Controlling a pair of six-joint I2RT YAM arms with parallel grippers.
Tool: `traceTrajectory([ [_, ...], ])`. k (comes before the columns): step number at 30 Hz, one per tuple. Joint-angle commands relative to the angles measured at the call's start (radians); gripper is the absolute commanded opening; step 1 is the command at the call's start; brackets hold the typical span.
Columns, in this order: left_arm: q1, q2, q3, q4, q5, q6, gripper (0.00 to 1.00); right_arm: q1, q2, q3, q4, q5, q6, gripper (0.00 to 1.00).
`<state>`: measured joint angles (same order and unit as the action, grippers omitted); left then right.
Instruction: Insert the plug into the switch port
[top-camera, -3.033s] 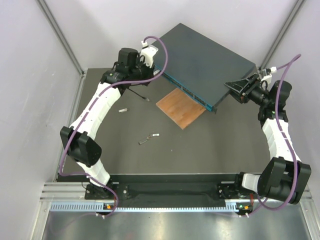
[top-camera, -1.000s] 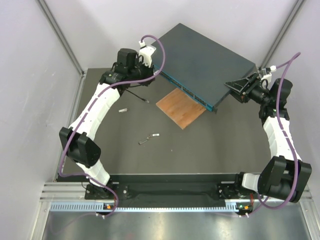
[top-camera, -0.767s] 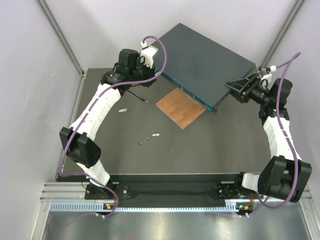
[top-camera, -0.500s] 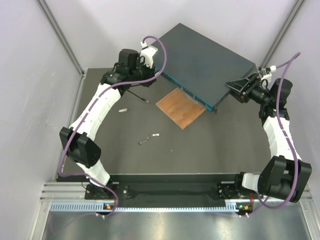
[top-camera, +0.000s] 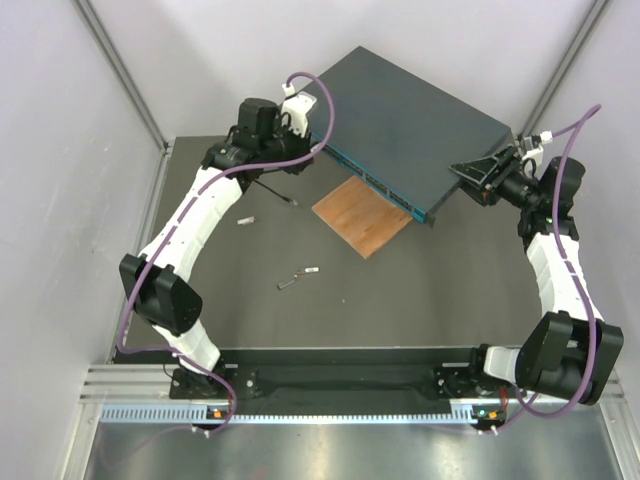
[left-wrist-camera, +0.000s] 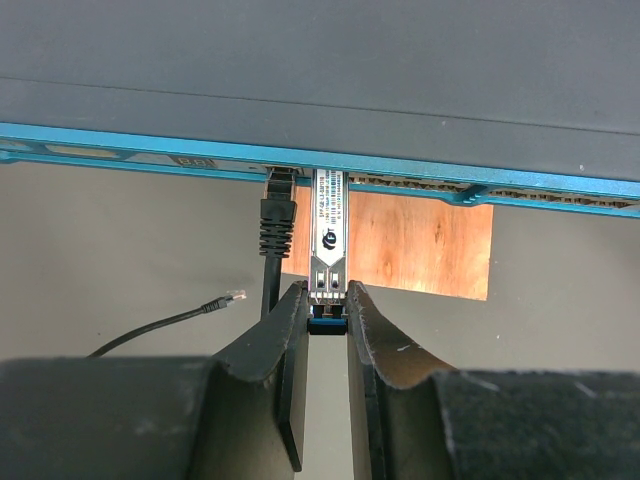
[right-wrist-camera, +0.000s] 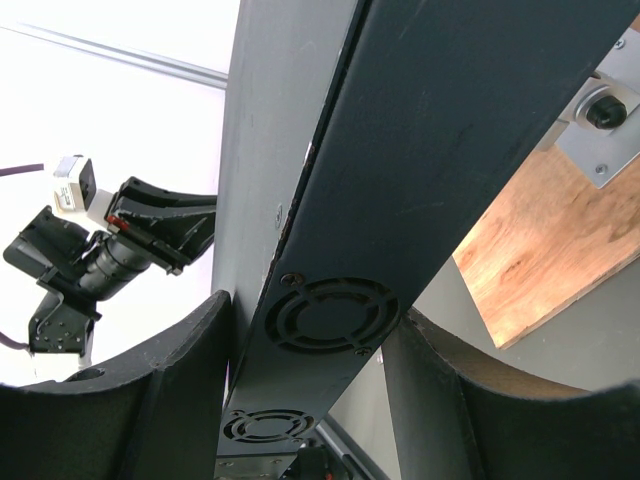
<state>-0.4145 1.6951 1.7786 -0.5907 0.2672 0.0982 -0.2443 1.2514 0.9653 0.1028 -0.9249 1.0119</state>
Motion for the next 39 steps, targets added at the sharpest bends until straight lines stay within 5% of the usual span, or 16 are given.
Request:
traceTrajectory([
  [1,-0.010,-0.003,0.035,0.031,0.007,-0.014,0.00,0.037,0.039,0.042,0.051,0.052,-0.091,0.00],
  [20,-0.018,0.021,0.110,0.026,0.020,-0.018,0.00,0.040,0.043,0.043,0.051,0.054,-0.093,0.00],
  [39,-0.055,0.020,0.028,0.043,0.021,-0.034,0.00,0.043,0.046,0.042,0.048,0.055,-0.098,0.00],
])
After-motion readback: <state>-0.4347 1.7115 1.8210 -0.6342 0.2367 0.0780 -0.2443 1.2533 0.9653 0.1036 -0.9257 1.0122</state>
